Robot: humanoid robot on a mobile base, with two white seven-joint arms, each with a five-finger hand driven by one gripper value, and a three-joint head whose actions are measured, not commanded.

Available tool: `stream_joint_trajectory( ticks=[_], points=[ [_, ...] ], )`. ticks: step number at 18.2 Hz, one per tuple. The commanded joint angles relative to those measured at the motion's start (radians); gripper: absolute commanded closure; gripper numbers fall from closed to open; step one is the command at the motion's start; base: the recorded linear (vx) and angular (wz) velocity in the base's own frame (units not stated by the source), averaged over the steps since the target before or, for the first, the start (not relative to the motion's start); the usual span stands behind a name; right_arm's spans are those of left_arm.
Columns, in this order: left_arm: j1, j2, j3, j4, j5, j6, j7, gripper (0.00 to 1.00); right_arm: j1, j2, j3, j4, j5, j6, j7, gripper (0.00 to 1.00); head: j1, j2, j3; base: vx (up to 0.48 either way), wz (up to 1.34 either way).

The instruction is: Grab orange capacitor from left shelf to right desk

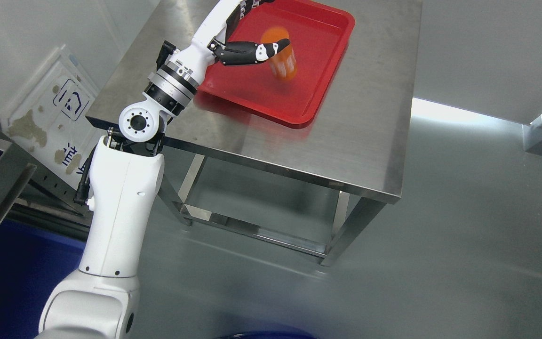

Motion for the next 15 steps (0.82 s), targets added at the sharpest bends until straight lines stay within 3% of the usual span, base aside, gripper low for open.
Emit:
stream_joint_trajectory(
  ticks=[1, 5, 9, 13, 15],
  points=[
    [-0.017, 0.017, 0.023, 0.019, -0.002, -0.013, 0.003, 0.06, 0.014, -0.017, -0.011, -0.034, 0.000, -0.001, 0.000, 0.00, 0.0000, 0.000, 0.000, 0.000, 0.00],
    [0.000, 0.017, 0.043, 0.012, 0.000, -0.011, 0.020, 0.05, 0.014, -0.017, -0.011, -0.034, 0.000, -0.001, 0.000, 0.00, 0.0000, 0.000, 0.000, 0.000, 0.00],
    [0.051, 0.017, 0.184, -0.015, 0.002, 0.001, 0.108, 0.05, 0.014, -0.017, -0.011, -0.034, 0.000, -0.001, 0.000, 0.00, 0.0000, 0.000, 0.000, 0.000, 0.00],
    [0.123, 0.017, 0.304, -0.066, 0.008, 0.085, 0.132, 0.01, 0.014, -0.017, -0.011, -0.034, 0.000, -0.001, 0.000, 0.00, 0.0000, 0.000, 0.000, 0.000, 0.00],
    [0.147, 0.017, 0.321, -0.073, 0.011, 0.096, 0.217, 0.00, 0.014, -0.017, -0.011, -0.034, 0.000, -0.001, 0.000, 0.00, 0.0000, 0.000, 0.000, 0.000, 0.00]
  ],
)
